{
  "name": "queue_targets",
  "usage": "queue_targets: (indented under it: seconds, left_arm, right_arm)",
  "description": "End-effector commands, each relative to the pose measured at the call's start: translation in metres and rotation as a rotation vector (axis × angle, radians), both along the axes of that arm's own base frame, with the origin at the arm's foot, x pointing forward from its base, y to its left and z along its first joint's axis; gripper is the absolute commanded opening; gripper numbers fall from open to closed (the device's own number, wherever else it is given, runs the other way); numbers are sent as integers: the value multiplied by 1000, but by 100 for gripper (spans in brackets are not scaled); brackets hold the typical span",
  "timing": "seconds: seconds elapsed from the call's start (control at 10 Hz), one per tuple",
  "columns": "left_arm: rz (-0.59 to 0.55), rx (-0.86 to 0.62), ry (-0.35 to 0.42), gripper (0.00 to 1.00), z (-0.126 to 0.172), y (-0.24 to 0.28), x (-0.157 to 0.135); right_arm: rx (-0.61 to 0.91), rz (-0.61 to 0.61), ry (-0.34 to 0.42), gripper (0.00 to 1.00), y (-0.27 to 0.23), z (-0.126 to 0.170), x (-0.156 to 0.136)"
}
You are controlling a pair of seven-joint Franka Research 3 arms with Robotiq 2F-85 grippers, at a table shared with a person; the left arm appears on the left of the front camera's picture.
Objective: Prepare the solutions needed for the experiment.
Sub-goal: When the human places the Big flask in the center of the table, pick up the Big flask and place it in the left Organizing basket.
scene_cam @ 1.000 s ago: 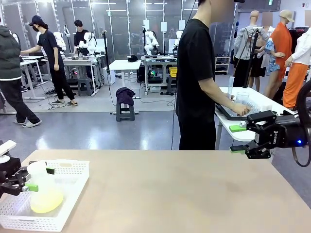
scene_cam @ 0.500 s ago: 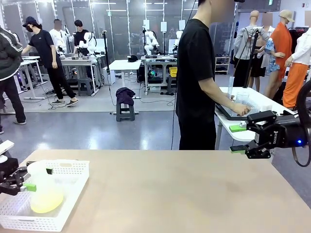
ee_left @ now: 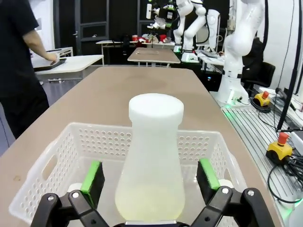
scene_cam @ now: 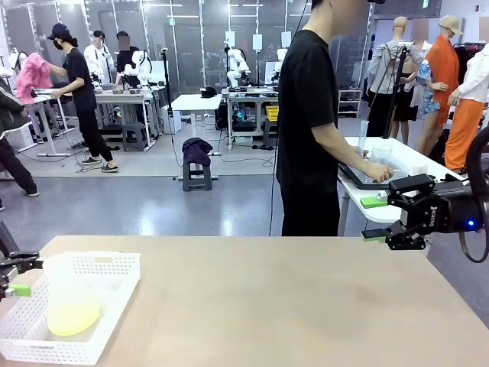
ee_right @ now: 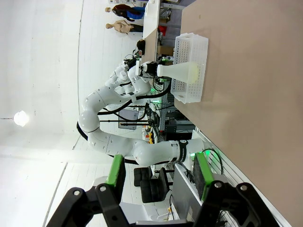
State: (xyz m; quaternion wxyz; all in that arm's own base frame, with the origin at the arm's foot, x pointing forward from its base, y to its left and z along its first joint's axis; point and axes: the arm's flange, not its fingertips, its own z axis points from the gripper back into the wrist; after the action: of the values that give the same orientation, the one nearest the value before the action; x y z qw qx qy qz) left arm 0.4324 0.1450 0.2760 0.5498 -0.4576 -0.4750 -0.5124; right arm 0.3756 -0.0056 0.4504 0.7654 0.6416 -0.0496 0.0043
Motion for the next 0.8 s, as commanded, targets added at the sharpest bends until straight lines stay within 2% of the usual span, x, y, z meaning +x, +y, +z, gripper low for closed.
queue_targets:
  seconds: [0.0, 0.2, 0.3, 0.4, 0.6, 0.7]
  left_arm:
    - [123, -5, 148, 100, 24, 8, -21]
    - [137, -98, 220, 100, 53, 15, -40]
    - [148, -122, 329, 100, 67, 13, -49]
    - [141, -77, 457, 100, 85, 6, -60]
    - [99, -98, 545, 100, 116, -6, -78]
    - [119, -78, 619, 100, 125, -12, -86]
  right_arm:
    - [5, 4, -6, 74, 0, 2, -1]
    - [5, 4, -6, 74, 0, 2, -1]
    - [5, 4, -6, 74, 0, 2, -1]
    - [5, 4, -6, 74, 0, 2, -1]
    - [5, 4, -6, 74, 0, 2, -1]
    - [5, 4, -6, 74, 0, 2, -1]
